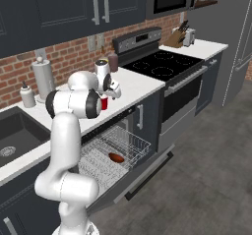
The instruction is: Pick up the cup and bowl from the counter, place them in the dishwasher, and close the dishwasher door.
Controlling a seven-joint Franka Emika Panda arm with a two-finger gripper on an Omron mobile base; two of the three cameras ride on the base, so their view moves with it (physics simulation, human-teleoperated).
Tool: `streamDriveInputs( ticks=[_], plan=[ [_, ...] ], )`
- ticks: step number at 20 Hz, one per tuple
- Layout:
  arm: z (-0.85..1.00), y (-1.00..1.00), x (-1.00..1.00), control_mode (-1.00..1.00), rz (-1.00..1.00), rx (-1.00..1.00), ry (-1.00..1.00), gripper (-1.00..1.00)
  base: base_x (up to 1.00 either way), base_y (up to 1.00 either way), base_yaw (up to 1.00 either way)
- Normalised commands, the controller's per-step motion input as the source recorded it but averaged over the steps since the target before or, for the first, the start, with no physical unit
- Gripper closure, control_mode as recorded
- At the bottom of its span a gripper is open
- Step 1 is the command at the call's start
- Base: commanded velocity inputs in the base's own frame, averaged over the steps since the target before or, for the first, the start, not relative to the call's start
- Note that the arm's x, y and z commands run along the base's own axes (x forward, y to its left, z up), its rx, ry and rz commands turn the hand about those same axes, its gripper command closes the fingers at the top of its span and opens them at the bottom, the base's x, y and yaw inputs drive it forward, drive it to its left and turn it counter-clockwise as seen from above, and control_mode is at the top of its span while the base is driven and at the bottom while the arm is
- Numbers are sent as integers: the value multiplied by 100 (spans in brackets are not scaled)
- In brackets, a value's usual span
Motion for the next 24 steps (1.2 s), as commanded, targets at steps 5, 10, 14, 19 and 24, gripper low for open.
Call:
streamDriveInputs(
  ticks=[5,10,14,19,24],
  plan=[
    [-9,0,34,-100,0,0,2,-100,0,0,0],
    [-8,0,29,-100,0,0,1,-100,0,0,0],
    [-6,1,27,-100,0,0,2,-100,0,0,0],
    [-10,7,23,-100,0,0,4,-100,0,0,0],
    [-10,11,3,-100,0,0,3,-100,0,0,0]
  ],
)
